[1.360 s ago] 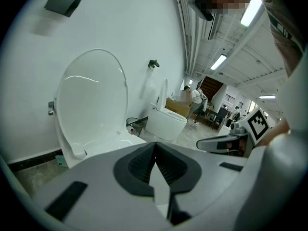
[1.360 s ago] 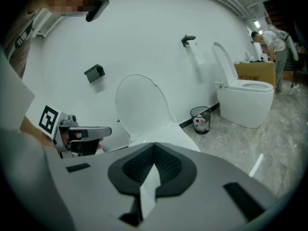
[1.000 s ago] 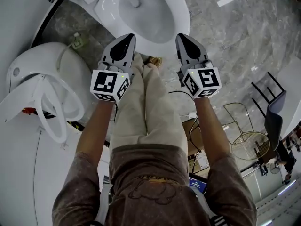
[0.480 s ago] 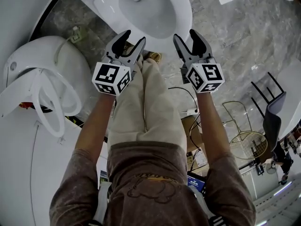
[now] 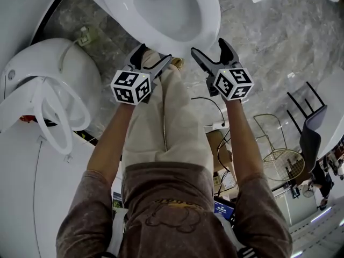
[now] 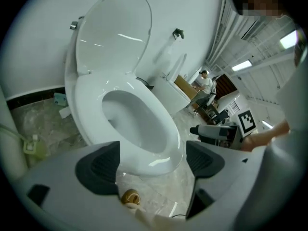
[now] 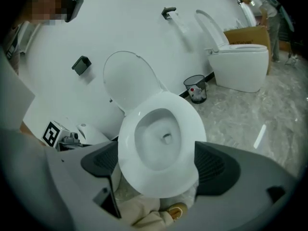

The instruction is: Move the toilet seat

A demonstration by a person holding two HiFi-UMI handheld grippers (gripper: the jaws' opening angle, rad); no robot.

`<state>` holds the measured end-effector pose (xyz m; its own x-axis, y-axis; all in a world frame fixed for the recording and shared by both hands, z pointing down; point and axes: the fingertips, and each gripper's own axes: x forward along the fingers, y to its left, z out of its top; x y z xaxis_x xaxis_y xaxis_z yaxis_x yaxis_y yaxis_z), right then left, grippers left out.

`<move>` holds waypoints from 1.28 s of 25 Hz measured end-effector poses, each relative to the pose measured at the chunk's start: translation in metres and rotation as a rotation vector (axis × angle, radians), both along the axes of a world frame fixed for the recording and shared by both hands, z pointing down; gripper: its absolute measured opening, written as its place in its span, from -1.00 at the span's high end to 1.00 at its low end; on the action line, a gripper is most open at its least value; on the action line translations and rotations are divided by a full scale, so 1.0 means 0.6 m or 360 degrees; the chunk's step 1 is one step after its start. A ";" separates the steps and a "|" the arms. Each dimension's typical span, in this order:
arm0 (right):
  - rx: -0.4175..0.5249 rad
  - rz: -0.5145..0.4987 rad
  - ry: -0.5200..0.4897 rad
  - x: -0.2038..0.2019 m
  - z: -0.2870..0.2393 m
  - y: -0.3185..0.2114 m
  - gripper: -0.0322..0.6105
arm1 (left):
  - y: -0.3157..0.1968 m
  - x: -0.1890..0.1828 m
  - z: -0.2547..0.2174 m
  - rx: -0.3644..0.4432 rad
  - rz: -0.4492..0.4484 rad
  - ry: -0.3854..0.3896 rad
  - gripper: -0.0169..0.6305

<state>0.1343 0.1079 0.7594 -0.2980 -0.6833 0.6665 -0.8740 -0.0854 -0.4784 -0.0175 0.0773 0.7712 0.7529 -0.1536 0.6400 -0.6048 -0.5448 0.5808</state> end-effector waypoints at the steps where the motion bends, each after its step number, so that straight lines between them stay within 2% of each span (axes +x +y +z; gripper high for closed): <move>1: -0.0020 0.0009 -0.0002 0.003 0.008 0.005 -0.62 | 0.005 -0.005 0.009 -0.0020 -0.0009 -0.0017 -0.36; 6: -0.0129 0.0063 -0.0045 0.016 0.051 0.030 -0.62 | 0.033 -0.012 0.050 -0.0131 0.0010 -0.0087 -0.36; 10: -0.0203 0.0055 -0.0070 0.013 0.083 0.046 -0.62 | 0.054 -0.002 0.073 -0.0208 0.0032 -0.0096 -0.36; 15: -0.0283 0.0040 -0.0123 0.000 0.123 0.061 -0.62 | 0.061 -0.001 0.091 -0.0212 0.0032 -0.0105 -0.36; 21: -0.0330 0.0019 -0.0161 -0.012 0.148 0.070 -0.62 | 0.077 -0.016 0.122 -0.0305 -0.0008 -0.0164 -0.36; 27: -0.0331 -0.0017 -0.0166 -0.022 0.150 0.064 -0.62 | 0.077 0.008 0.126 -0.0322 -0.0024 -0.0116 -0.36; 32: -0.0360 0.0017 -0.0191 -0.019 0.150 0.067 -0.62 | 0.079 0.019 0.125 -0.0351 -0.0040 -0.0100 -0.36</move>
<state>0.1229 0.1480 0.8491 -0.3780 -0.5243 0.7630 -0.8105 -0.2110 -0.5465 -0.0061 0.1249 0.8463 0.7083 -0.0231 0.7055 -0.6552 -0.3934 0.6450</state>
